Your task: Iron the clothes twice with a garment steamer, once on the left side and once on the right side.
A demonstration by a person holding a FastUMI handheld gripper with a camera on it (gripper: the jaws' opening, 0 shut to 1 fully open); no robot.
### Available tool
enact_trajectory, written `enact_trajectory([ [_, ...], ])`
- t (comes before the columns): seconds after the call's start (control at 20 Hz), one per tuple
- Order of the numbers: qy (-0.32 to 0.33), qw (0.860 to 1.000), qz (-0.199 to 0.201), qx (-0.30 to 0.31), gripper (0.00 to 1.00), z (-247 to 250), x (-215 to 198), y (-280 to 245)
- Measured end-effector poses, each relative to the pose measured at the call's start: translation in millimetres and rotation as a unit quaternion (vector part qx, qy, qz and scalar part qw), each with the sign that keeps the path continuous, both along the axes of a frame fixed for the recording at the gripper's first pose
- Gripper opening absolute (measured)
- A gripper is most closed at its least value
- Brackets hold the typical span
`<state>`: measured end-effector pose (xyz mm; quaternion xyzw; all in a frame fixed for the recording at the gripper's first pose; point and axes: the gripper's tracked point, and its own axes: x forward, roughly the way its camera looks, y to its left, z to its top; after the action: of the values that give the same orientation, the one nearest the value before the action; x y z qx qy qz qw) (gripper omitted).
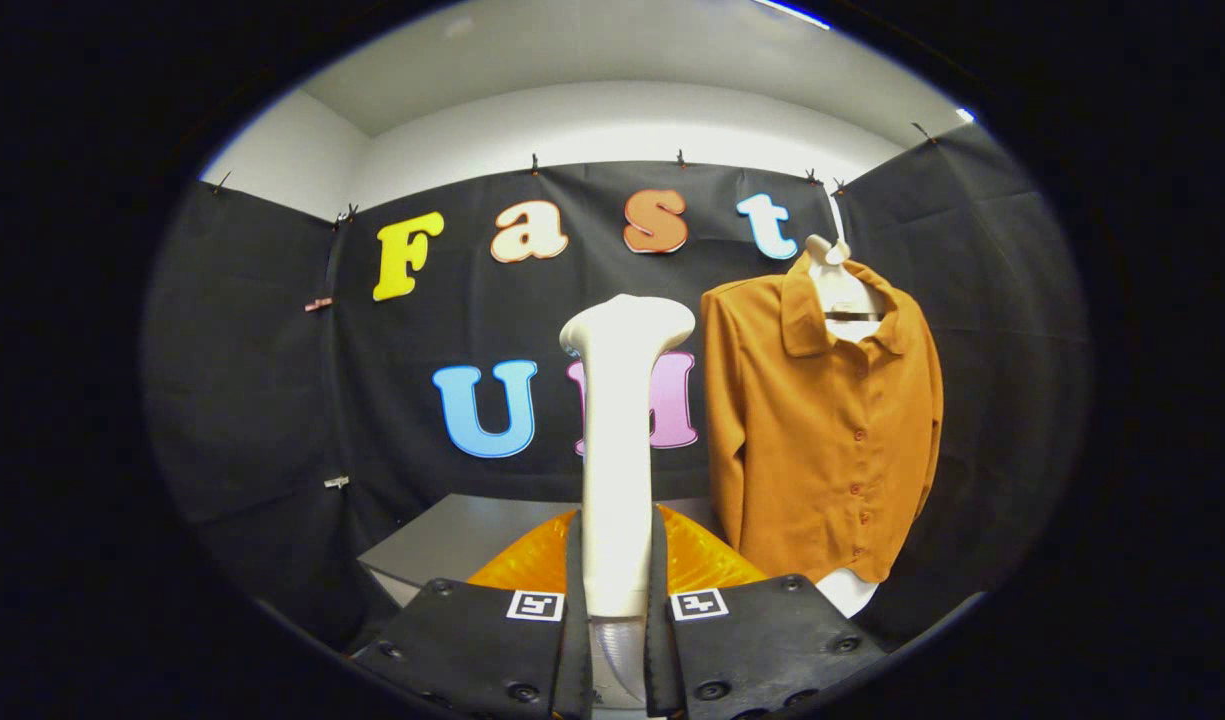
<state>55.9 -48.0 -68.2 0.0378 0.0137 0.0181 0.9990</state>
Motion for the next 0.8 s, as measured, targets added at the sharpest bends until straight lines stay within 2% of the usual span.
enact_trajectory([
  [0.35,-0.050,0.998,-0.045,0.005,0.24,20,-24,-65],
  [0.65,-0.046,0.996,-0.074,0.011,0.24,3,-7,-128],
  [0.8,-0.041,0.996,-0.075,0.009,0.24,-12,14,-147],
])
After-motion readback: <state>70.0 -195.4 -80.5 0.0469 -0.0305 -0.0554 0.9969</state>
